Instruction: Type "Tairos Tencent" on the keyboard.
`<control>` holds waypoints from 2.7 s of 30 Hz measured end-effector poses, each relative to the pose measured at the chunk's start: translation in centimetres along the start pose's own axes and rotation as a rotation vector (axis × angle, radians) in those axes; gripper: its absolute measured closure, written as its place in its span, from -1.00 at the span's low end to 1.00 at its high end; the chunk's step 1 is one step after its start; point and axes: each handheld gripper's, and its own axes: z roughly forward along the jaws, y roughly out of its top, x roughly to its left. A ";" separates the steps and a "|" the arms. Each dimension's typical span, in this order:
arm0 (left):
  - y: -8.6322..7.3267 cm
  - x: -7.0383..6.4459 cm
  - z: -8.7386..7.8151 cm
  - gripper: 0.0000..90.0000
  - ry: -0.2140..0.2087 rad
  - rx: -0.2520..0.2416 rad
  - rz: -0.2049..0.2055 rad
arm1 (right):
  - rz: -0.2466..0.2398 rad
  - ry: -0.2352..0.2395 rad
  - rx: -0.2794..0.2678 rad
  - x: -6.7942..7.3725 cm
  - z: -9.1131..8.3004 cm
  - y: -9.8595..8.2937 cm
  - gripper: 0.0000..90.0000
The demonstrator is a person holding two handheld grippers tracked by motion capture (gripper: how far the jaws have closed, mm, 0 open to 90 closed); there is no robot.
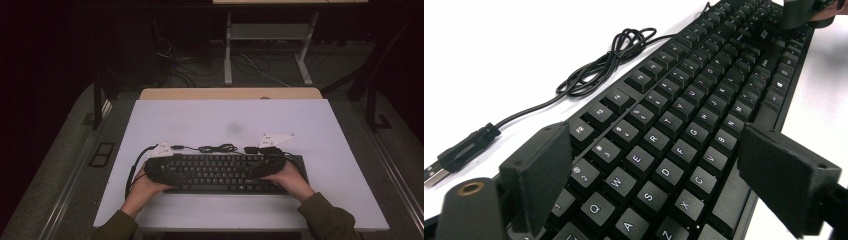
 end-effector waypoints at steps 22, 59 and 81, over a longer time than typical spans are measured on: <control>0.0 -0.1 0.4 -1.00 0.011 -0.010 0.004 | 0.002 0.064 0.047 0.0 2.0 1.2 0.15; -0.1 -0.4 0.9 -1.00 -0.005 0.005 0.021 | -0.054 0.084 0.179 1.3 5.8 1.1 0.98; -0.2 -0.4 0.9 -1.00 -0.001 0.020 0.028 | -0.062 0.074 0.200 1.4 6.1 0.9 0.98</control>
